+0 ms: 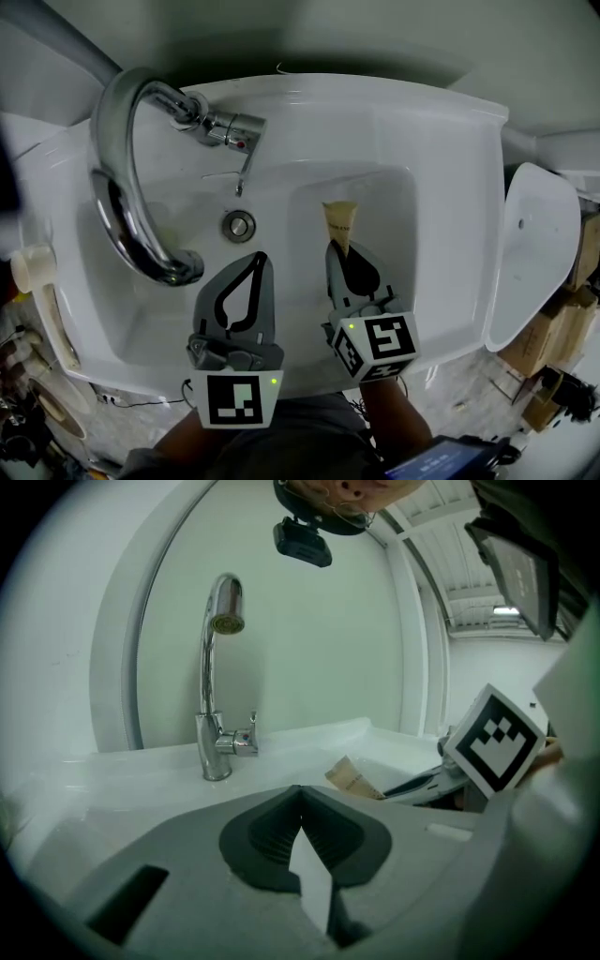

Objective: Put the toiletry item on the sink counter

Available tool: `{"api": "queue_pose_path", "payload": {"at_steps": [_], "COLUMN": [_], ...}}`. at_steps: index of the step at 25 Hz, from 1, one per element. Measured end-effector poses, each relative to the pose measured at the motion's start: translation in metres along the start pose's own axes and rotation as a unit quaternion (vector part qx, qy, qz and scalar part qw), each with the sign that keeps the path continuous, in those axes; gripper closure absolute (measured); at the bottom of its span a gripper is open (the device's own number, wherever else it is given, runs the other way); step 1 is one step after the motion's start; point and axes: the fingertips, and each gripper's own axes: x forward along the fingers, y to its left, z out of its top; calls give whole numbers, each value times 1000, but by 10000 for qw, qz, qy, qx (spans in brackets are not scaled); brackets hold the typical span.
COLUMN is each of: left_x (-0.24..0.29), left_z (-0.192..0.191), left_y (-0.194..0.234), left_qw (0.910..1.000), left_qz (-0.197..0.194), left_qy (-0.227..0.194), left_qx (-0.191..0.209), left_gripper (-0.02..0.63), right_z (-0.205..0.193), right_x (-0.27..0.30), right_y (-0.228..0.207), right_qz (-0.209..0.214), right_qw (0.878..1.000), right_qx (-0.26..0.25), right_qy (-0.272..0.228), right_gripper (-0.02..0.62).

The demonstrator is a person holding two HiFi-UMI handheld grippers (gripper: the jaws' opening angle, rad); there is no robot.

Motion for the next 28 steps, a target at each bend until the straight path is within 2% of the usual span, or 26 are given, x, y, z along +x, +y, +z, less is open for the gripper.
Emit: {"api": "queue_pose_path", "payload": {"at_steps": [18, 28], "left_x": [15, 25], "left_z": [-28, -29], "left_y": [6, 3], "left_qw": [9995, 9993], "left_qz": [-42, -78], "left_qy": [210, 280], "left_qx": [-223, -255], "left_gripper": [595, 595], "right_z": [-45, -50], "right_x": [30, 38], "right_y": [-9, -17], "right_qz": [-109, -91], "right_qw": [9978, 9967], "right_qx": [107, 187], "right_qy": [645, 781], "right_gripper": [560, 558]}}
